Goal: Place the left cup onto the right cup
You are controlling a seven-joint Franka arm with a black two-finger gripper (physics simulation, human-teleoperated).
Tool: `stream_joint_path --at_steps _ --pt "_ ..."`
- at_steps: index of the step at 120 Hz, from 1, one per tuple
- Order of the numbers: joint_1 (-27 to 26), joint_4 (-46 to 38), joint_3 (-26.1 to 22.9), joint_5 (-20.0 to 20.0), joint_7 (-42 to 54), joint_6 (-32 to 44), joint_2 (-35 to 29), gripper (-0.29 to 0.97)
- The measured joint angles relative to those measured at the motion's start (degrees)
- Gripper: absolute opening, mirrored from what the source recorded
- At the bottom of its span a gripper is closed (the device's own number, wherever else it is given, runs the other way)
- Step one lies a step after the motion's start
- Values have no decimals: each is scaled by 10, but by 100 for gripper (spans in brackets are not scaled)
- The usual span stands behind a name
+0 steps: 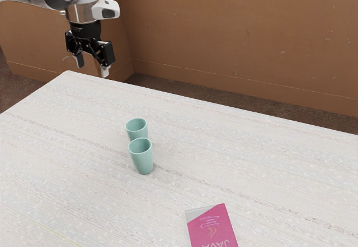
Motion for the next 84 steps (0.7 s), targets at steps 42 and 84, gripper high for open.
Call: stream_joint_path --at_steps 42,84 --pt "29 97 -3 19 9 6 96 68" --pt "94 164 -45 27 16 22 222 68"
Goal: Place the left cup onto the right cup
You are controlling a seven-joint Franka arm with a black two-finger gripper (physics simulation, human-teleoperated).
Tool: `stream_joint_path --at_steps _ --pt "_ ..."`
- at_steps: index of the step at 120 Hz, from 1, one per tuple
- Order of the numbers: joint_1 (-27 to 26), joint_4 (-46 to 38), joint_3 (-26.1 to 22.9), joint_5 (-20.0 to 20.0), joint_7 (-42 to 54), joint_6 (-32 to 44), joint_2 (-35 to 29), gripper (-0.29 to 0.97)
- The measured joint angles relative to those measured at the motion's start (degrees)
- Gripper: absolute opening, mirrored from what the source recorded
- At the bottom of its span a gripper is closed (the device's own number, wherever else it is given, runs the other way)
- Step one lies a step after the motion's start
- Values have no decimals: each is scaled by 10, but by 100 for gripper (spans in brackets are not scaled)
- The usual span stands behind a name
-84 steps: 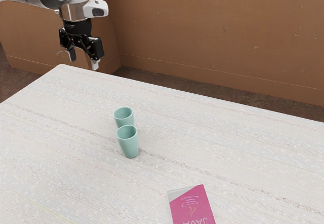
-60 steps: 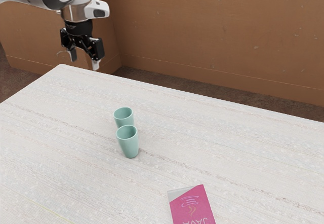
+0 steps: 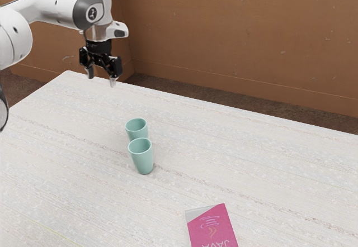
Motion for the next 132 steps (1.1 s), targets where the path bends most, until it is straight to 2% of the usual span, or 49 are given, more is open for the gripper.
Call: stream_joint_path --at_steps 20,34,48,79,132 --pt "0 36 -1 0 3 33 56 68" --pt "1 29 -1 -2 4 62 78 68" --pt "6 -9 -1 -13 6 96 83 68" --pt "15 -52 1 -69 9 135 85 68" --pt "9 -91 -1 -81 11 175 105 68"
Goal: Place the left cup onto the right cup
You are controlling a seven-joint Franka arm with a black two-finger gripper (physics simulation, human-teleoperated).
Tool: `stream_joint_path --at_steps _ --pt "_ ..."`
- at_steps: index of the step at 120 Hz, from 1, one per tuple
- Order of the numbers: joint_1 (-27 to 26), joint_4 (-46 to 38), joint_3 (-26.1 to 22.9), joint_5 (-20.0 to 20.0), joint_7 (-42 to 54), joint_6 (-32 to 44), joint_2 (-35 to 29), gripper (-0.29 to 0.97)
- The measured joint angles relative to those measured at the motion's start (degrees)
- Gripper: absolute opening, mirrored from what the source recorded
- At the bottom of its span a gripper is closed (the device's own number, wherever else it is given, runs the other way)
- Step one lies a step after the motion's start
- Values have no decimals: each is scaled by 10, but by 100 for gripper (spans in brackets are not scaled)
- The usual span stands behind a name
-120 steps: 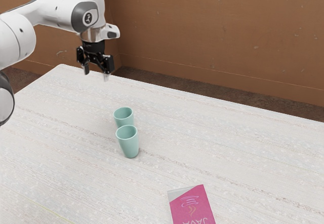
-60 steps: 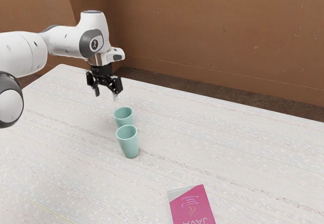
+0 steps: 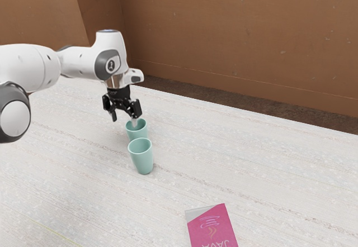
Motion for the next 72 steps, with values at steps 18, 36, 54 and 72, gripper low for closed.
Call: stream_joint_path --at_steps 18,36,54,72 --pt "0 0 0 0 0 9 13 68" --pt "-1 0 0 0 0 13 18 68" --pt "-1 0 0 1 0 15 22 54" --pt "-3 0 0 3 -1 23 25 26"
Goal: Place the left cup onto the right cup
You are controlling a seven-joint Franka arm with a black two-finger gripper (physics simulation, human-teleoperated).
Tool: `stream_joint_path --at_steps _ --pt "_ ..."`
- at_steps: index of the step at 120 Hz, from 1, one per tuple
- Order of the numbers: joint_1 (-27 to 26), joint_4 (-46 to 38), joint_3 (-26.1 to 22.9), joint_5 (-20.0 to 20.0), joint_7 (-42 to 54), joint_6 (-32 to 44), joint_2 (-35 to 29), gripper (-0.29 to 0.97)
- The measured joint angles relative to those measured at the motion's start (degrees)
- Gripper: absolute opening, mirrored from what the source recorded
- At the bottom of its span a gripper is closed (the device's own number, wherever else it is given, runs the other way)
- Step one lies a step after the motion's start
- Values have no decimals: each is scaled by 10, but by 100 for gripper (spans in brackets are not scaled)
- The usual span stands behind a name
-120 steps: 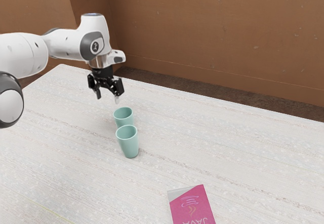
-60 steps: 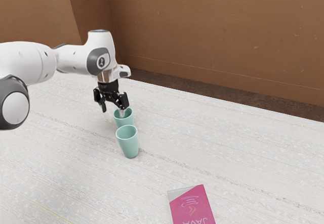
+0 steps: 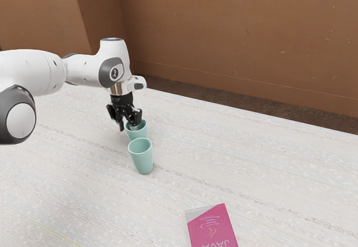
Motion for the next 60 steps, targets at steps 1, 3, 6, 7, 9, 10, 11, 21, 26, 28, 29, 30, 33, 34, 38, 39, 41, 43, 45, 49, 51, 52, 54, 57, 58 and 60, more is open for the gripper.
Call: stream_joint_path --at_steps 1,3,6,7,9,10,11,21,26,28,29,30,33,34,38,39,41,43,45,49,51,52,54,57,58,60 --pt "0 0 0 0 0 0 0 25" --pt "-1 0 0 0 0 1 0 21" --pt "-2 0 0 0 -1 2 0 17" --pt "-3 0 0 0 -1 2 0 16" --pt "-4 0 0 1 -1 3 0 13" --pt "-4 0 0 1 -2 3 0 12" --pt "-5 0 0 1 -2 3 0 11" --pt "-8 0 0 2 -5 5 0 3" --pt "-9 0 0 2 -6 6 0 0" --pt "-9 0 0 2 -6 6 0 -1" --pt "-9 0 0 3 -7 6 0 -2" --pt "-9 0 0 3 -7 6 0 -2" --pt "-9 0 0 3 -8 7 0 -3" --pt "-9 0 0 3 -8 7 0 -3" --pt "-9 0 0 3 -9 7 0 -5" --pt "-9 0 0 3 -9 7 0 -5" --pt "-9 0 0 3 -9 7 0 -6" --pt "-9 0 0 3 -10 7 0 -6" --pt "-9 0 0 3 -10 7 0 -7" --pt "-9 0 0 4 -11 8 0 -7" --pt "-9 0 0 4 -11 8 0 -7" --pt "-9 1 0 4 -12 8 0 -8" --pt "-9 1 0 4 -12 8 0 -8" --pt "-10 1 0 6 -13 8 -1 -8" --pt "-10 1 1 6 -13 8 -2 -8" --pt "-10 2 1 8 -13 8 -2 -8"
